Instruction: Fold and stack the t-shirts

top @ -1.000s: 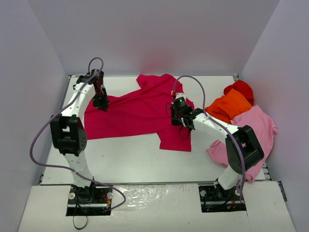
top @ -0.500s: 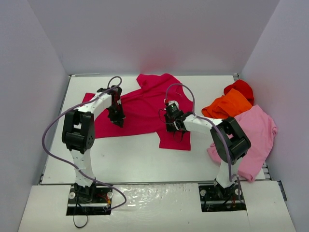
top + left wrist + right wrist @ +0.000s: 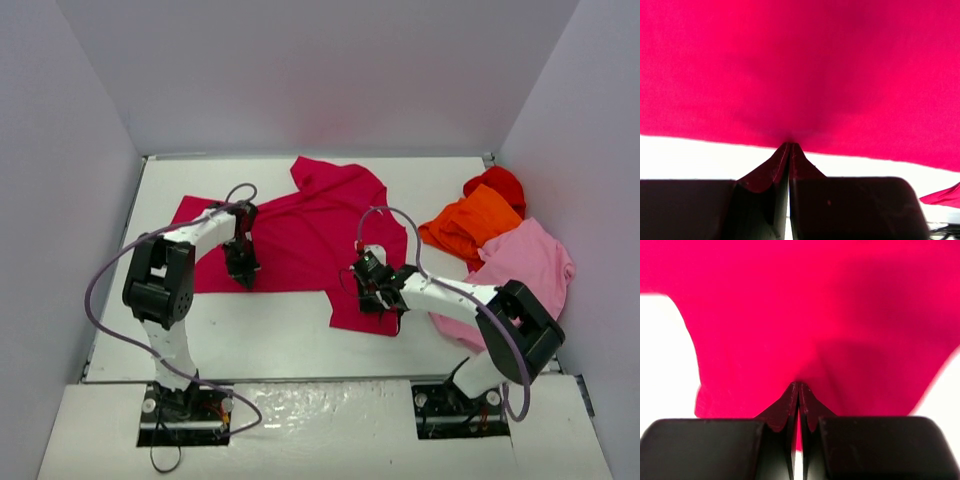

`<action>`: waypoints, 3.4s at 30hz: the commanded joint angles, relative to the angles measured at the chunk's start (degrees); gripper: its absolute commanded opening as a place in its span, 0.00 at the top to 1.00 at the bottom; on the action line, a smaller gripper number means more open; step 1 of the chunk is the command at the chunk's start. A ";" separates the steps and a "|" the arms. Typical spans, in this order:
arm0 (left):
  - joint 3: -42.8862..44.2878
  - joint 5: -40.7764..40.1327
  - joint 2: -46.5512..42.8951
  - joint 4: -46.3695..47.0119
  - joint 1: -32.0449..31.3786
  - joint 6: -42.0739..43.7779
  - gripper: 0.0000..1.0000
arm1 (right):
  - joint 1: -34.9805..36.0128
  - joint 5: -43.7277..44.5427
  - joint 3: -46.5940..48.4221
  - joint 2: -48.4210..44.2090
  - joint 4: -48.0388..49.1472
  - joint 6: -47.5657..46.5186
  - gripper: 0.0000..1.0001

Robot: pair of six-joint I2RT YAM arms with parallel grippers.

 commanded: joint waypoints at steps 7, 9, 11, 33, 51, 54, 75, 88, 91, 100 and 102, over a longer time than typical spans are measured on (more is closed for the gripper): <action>-12.45 -0.80 -22.80 -2.96 -1.09 -0.26 1.00 | 3.12 7.04 -3.10 -15.49 -15.15 8.44 1.00; -15.60 -0.85 -27.25 -3.76 -1.16 -1.12 1.00 | 3.83 6.71 -3.69 -17.67 -16.12 9.33 1.00; -17.63 -1.43 -29.95 -3.70 -1.18 -1.77 1.00 | 4.20 7.43 -3.69 -18.72 -16.13 9.98 1.00; 9.03 -8.06 0.81 1.94 -1.27 -0.20 1.00 | -4.27 7.24 35.10 25.79 -3.97 -5.76 1.00; -18.92 -5.97 -11.09 10.02 -3.58 -5.70 1.00 | -1.33 6.07 3.98 13.05 0.44 0.39 1.00; -23.66 -6.17 -15.06 10.46 -4.33 -7.27 1.00 | -0.51 5.14 0.71 9.49 0.49 2.58 1.00; -24.22 -16.69 -47.18 8.42 -6.89 -10.03 0.45 | 0.56 11.69 16.67 -2.86 -3.25 -0.06 0.61; -7.29 -26.23 -41.95 1.90 -6.80 -3.62 0.79 | -10.44 5.21 61.91 32.37 0.55 -8.73 1.00; -4.02 -27.69 -37.58 1.95 -6.80 -2.75 1.00 | -13.40 0.17 71.89 40.50 0.49 -9.37 1.00; -3.62 -29.37 -33.44 1.99 -6.80 -3.19 1.00 | -18.22 -9.44 85.60 52.87 0.37 -10.68 1.00; -6.22 -27.48 -34.98 3.73 -6.80 -4.05 1.00 | -18.30 -9.15 85.80 53.45 0.43 -12.02 1.00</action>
